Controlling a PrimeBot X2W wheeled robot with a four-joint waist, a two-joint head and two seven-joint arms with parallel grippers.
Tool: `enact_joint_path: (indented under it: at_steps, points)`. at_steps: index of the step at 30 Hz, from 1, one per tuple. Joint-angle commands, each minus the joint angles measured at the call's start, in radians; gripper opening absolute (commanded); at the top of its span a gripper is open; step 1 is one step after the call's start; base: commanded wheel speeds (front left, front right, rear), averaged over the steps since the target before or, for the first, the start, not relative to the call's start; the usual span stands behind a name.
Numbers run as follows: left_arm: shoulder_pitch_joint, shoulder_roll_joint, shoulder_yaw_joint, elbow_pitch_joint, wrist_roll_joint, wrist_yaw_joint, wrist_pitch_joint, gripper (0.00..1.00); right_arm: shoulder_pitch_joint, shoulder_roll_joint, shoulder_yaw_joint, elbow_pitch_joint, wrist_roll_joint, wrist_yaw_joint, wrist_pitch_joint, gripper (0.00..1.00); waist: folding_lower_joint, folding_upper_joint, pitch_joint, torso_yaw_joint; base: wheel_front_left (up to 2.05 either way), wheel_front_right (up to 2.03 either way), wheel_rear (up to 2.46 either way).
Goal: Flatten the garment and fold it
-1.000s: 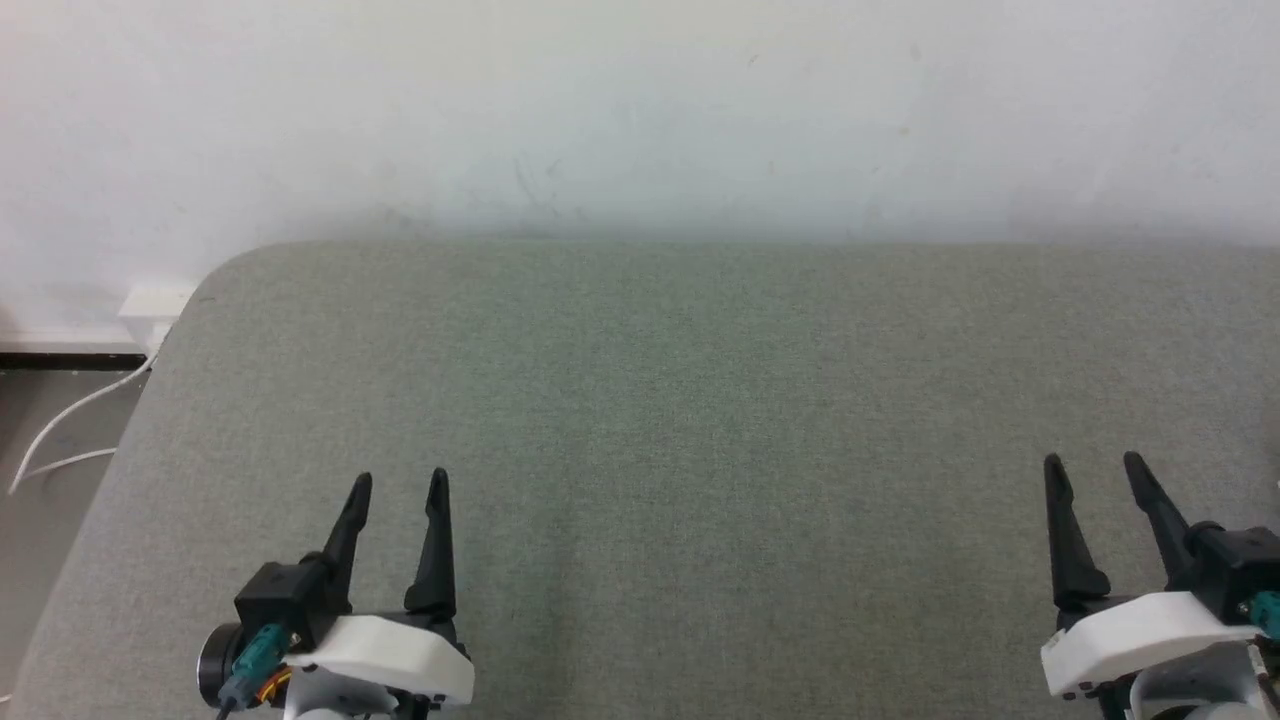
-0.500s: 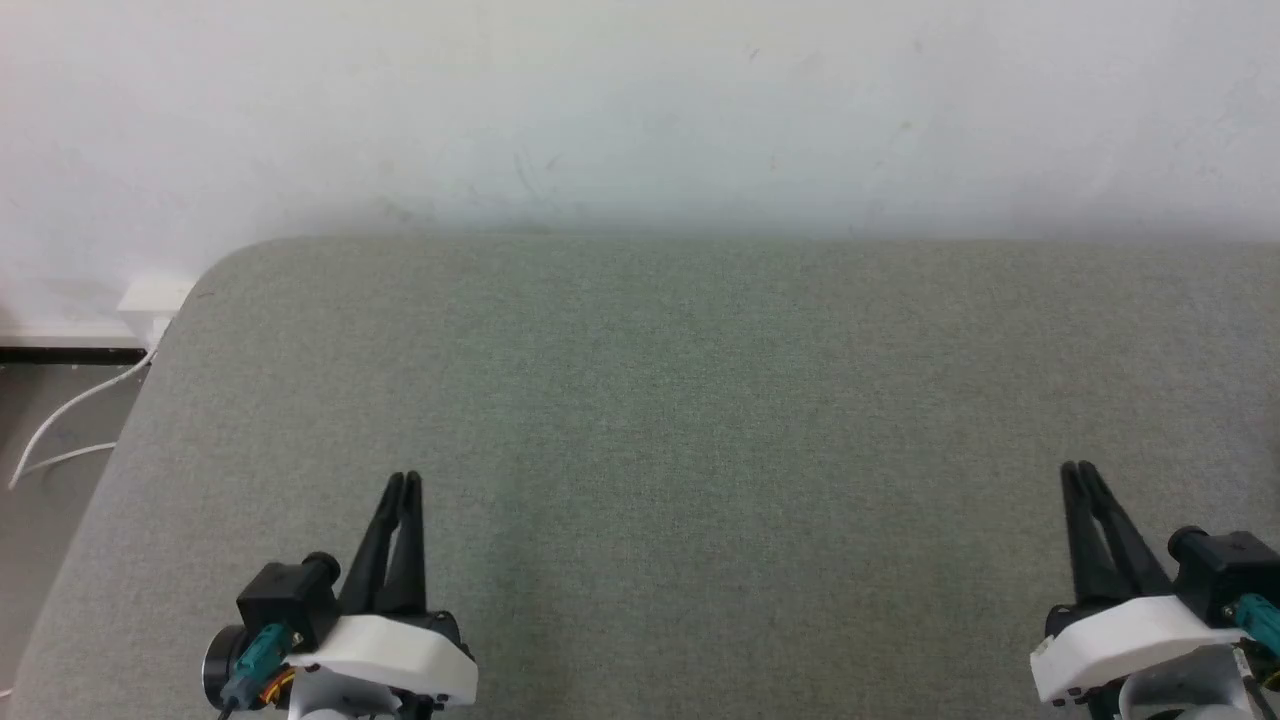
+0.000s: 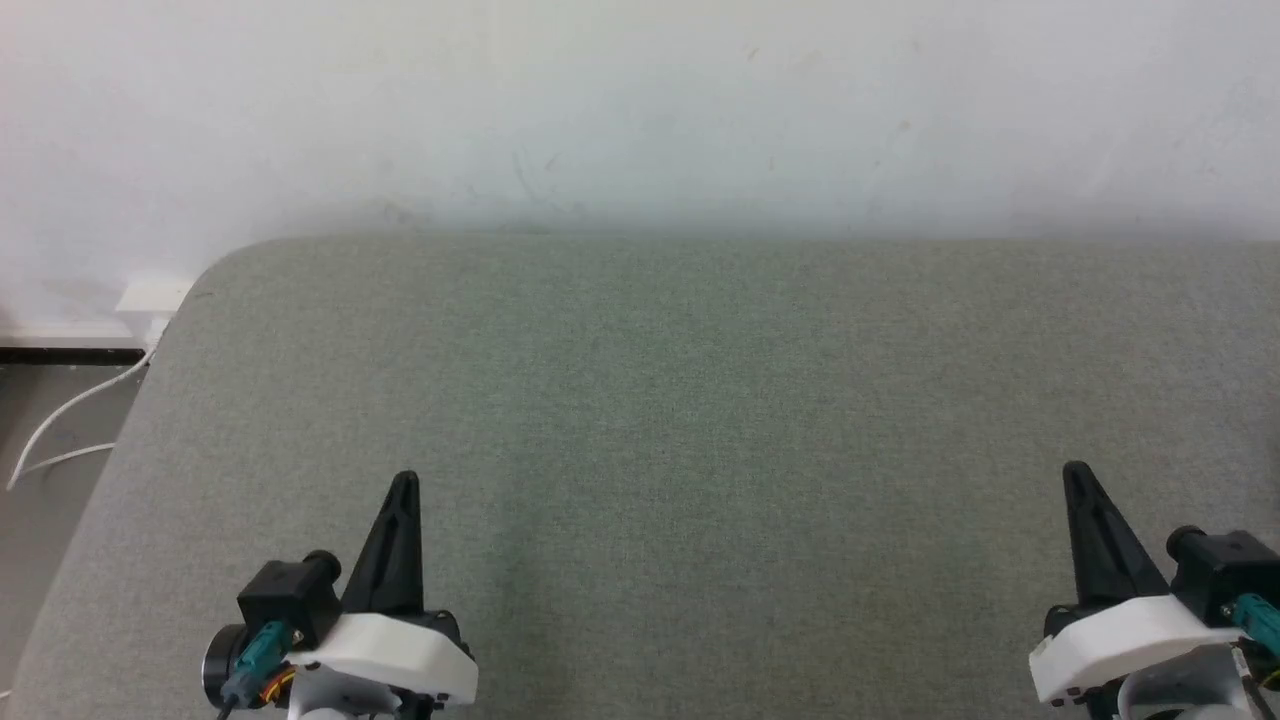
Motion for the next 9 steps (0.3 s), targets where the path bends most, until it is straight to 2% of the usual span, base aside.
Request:
enact_joint_path:
  at_steps: [1, 9]
  points:
    - [0.001, 0.0, 0.001, -0.007, 0.01, 0.003, 0.004, 0.0, -0.002, 0.0, 0.004, -0.004, -0.005, 0.0, 0.005, 0.0, 0.0, -0.0001, 0.0, 0.0, 0.0, 0.0, 0.0]
    - [0.003, 0.0, 0.003, -0.019, 0.025, 0.006, 0.02, 0.0, -0.005, 0.0, 0.011, -0.009, -0.011, 0.0, 0.013, 0.0, 0.0, -0.0001, 0.0, -0.003, 0.0, 0.0, 0.0]
